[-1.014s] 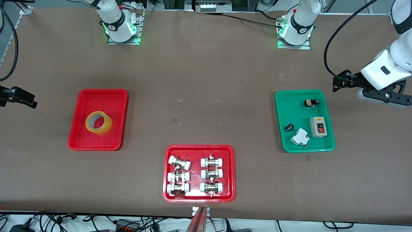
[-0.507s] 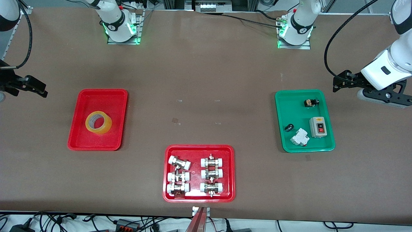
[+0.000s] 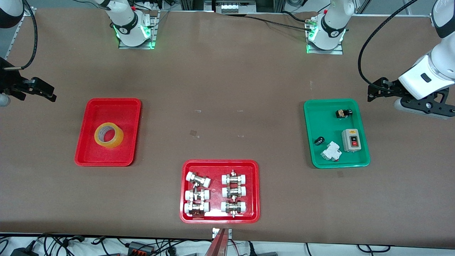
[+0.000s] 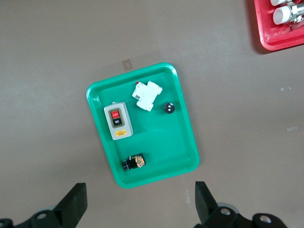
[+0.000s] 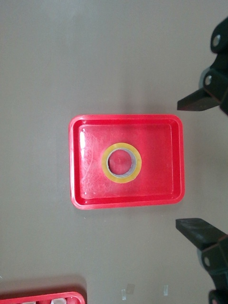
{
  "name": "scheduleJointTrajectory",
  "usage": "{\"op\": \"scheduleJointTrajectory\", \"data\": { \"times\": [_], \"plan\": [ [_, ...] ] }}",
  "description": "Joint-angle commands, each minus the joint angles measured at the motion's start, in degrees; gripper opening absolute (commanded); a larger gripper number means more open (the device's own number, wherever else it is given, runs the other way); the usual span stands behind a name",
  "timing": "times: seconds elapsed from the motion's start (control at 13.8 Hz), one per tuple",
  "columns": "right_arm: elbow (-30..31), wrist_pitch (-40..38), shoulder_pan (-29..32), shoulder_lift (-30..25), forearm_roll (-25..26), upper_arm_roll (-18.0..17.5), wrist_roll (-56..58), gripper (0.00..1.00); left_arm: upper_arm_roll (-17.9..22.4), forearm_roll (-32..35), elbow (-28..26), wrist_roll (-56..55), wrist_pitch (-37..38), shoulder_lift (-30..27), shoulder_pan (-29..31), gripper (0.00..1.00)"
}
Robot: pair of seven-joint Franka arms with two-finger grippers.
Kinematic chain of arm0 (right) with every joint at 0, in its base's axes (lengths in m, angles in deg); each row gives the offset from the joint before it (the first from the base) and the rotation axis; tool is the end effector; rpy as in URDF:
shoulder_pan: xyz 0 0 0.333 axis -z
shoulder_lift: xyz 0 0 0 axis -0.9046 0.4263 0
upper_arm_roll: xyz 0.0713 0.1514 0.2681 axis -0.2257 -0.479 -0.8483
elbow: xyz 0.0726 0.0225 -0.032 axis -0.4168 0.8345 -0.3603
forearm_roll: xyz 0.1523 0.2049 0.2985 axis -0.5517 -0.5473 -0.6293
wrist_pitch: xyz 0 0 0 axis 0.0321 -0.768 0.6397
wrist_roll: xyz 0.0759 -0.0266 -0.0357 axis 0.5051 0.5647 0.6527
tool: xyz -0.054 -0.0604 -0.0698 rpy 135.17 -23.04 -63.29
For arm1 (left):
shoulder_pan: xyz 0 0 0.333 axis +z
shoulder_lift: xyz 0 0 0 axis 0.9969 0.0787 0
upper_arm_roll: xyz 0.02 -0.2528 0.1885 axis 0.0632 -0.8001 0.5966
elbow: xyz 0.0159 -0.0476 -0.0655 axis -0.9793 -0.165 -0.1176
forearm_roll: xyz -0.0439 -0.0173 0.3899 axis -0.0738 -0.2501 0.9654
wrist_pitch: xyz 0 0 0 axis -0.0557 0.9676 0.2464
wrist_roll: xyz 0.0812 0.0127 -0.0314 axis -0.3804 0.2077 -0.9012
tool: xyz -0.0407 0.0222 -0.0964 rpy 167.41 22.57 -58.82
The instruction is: Left arm passes tape to right arm into tray
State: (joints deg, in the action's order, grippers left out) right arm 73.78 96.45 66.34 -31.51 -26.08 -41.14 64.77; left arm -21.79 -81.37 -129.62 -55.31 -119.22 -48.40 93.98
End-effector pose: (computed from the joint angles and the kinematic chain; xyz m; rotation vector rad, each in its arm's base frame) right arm 0.5676 -0.0354 0.5787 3.1094 -0.0486 0.0625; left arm 0.5806 -0.0423 0.5795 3.1193 -0.3257 -0.0641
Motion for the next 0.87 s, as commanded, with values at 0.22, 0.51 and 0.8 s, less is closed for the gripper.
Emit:
{"op": "scheduleJointTrajectory", "data": {
  "times": [0.22, 0.51, 0.8],
  "plan": [
    [1.3, -0.6, 0.2, -1.4, -1.2, 0.6, 1.0, 1.0, -0.1, 0.3, 0.7, 0.5, 0.0, 0.1, 0.2, 1.0],
    [1.4, -0.6, 0.3, -2.2, -1.1, 0.5, 1.0, 1.0, -0.1, 0.3, 0.7, 0.5, -0.5, 0.1, 0.2, 1.0],
    [1.4, -1.3, 0.3, -2.6, -0.6, 0.4, 1.2, 1.0, -0.1, 0.3, 0.7, 0.6, -0.5, 0.1, 0.1, 1.0]
  ]
}}
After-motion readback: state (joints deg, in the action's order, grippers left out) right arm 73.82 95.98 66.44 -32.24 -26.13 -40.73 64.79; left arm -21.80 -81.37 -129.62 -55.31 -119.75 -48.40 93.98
